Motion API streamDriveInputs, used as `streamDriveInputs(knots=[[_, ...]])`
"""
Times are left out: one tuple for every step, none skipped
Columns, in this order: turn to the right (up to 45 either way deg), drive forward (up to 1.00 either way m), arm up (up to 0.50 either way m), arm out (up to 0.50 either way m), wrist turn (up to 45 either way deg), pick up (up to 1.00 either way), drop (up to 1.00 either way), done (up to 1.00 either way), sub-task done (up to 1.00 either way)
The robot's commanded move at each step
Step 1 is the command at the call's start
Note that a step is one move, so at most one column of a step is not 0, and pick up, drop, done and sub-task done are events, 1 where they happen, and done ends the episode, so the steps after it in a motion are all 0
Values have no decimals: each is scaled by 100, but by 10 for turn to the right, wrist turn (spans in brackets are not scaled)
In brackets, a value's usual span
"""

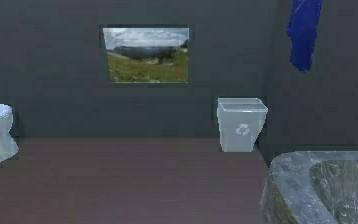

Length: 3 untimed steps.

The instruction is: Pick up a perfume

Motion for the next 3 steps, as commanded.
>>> streamDriveInputs(knots=[[0, 0, 0, 0, 420, 0, 0, 0, 0], [0, 0, 0, 0, 0, 100, 0, 0, 0], [0, 0, 0, 0, 0, 0, 0, 100, 0]])
